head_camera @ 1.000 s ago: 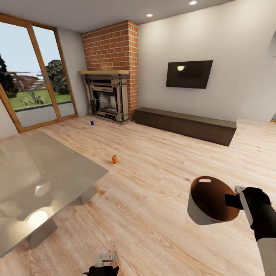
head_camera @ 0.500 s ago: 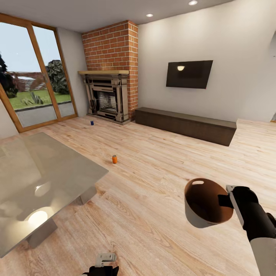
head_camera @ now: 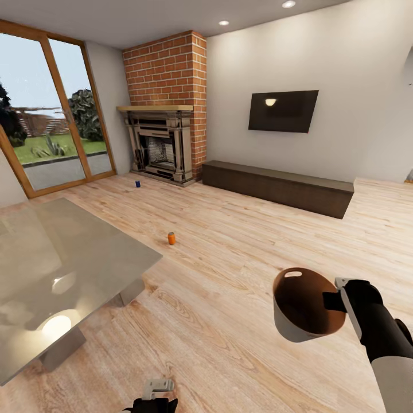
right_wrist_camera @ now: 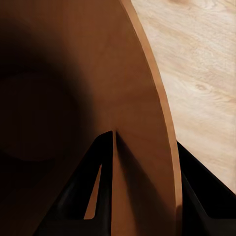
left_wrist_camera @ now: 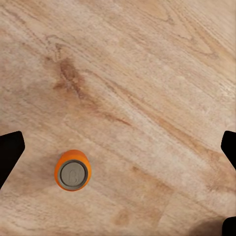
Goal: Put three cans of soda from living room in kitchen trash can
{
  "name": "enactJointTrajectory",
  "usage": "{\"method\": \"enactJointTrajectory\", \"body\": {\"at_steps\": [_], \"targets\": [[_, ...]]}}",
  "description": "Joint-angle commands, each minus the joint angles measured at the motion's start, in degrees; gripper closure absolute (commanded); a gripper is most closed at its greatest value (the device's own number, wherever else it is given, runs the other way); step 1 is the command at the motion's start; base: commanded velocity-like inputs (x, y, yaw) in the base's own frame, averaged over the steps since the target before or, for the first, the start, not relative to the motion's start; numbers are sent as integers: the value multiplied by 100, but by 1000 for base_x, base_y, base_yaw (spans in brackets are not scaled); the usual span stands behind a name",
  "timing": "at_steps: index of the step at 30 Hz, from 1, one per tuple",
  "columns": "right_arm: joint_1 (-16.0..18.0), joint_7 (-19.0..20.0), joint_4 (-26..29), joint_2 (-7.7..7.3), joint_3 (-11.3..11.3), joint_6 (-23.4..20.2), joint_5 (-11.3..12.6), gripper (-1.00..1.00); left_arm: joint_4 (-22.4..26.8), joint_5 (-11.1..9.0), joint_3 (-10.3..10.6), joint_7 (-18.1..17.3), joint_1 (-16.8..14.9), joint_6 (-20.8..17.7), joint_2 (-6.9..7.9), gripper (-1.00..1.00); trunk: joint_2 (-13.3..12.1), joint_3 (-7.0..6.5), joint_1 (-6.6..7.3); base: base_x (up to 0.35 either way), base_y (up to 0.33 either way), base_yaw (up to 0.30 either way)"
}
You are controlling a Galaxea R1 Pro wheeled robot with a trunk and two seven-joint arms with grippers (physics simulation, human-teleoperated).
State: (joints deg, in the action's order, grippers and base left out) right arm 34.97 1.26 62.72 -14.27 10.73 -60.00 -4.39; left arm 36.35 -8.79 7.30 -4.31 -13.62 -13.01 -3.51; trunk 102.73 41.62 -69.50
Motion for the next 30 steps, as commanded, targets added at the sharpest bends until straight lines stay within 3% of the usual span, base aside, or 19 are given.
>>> {"method": "enactJointTrajectory", "body": {"at_steps": [1, 12, 18, 21, 28, 30], "targets": [[-1, 36, 3, 8, -3, 0, 69, 100, -1, 0, 0, 0, 0, 0, 0, -100, 0, -1, 0, 0, 0, 0], [-15, 24, -153, 39, -6, 0, 93, 100, -5, 0, 0, 0, -1, 0, -3, -100, 0, -1, 0, 0, 0, 0], [-20, 6, -708, 114, -1, 475, 96, 100, -5, 0, 0, 0, 0, 0, -3, -100, 0, -1, 0, 0, 0, 0], [-31, 5, -1119, 122, 5, 789, 81, 100, -5, 1, 0, 0, 0, 0, -5, -100, 0, -1, 0, 0, 0, 0], [-72, 0, -2722, 118, 9, 2398, 63, 100, -18, 2, 0, 0, 0, 0, -2, -100, 0, -1, 0, 0, 0, 0], [-75, -2, -3006, 118, 9, 2623, 62, 100, -22, 5, 0, 0, 0, 11, -3, -100, 0, -1, 0, 0, 0, 0]]}}
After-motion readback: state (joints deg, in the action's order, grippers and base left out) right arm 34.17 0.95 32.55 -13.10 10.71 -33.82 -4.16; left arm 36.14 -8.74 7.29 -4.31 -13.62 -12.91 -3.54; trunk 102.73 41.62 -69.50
